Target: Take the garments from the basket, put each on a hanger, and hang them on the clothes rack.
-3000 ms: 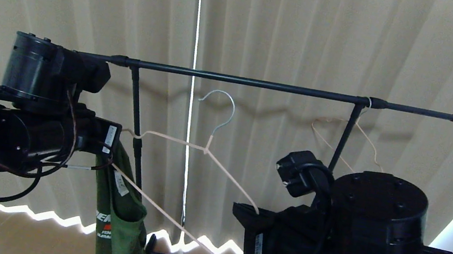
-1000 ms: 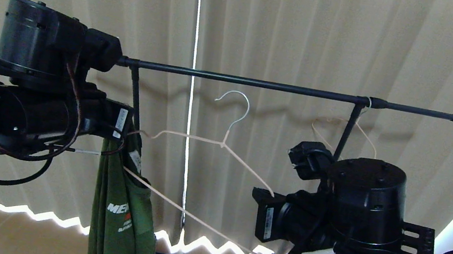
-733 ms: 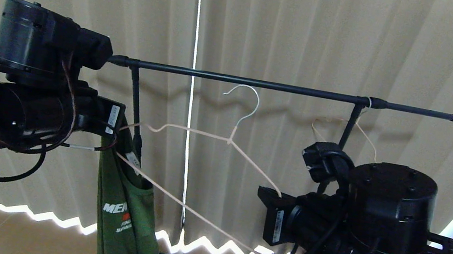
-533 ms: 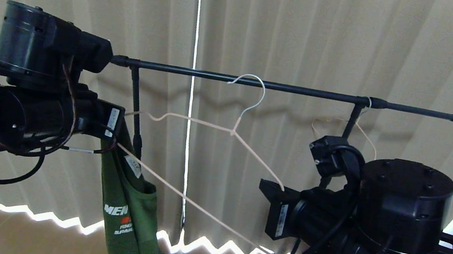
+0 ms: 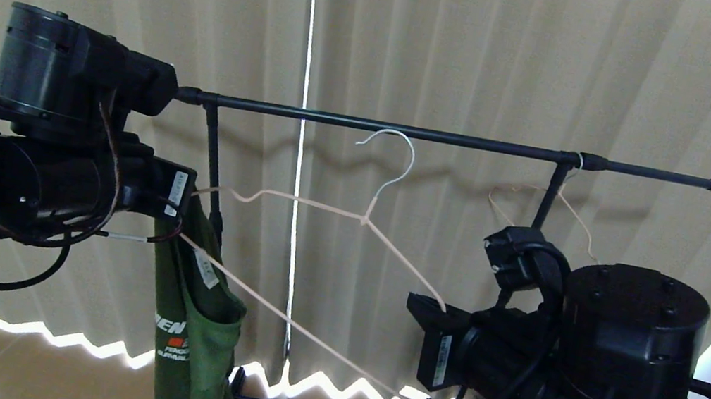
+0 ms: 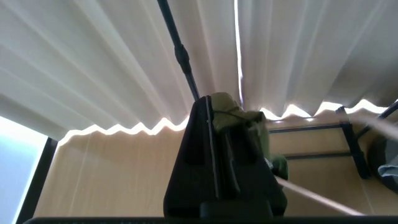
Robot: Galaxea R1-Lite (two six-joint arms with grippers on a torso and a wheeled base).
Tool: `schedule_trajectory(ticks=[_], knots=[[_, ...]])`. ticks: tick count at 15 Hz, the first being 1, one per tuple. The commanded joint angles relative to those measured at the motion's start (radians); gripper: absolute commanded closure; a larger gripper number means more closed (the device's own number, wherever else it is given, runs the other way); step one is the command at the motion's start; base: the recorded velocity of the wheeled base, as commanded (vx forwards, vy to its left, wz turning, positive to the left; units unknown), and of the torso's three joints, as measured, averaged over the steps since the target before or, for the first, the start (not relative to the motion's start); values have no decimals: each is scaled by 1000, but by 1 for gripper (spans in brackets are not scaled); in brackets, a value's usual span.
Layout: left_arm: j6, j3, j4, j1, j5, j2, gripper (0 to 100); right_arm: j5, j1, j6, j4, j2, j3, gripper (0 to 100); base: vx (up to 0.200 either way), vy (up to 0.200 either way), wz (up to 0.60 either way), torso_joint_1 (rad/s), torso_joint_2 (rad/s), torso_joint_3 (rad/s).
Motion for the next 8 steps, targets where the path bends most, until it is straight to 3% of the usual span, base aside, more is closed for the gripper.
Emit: schedule_trajectory(ticks=[1,8], knots=[[0,-1,-1,1,1,0,100,0,17,-1,0,-17,16,100,0,0,0,0,0,0],[5,15,1,-28,34,-9,100,-7,18,-1,-38,47,-23,100,0,0,0,0,0,0]])
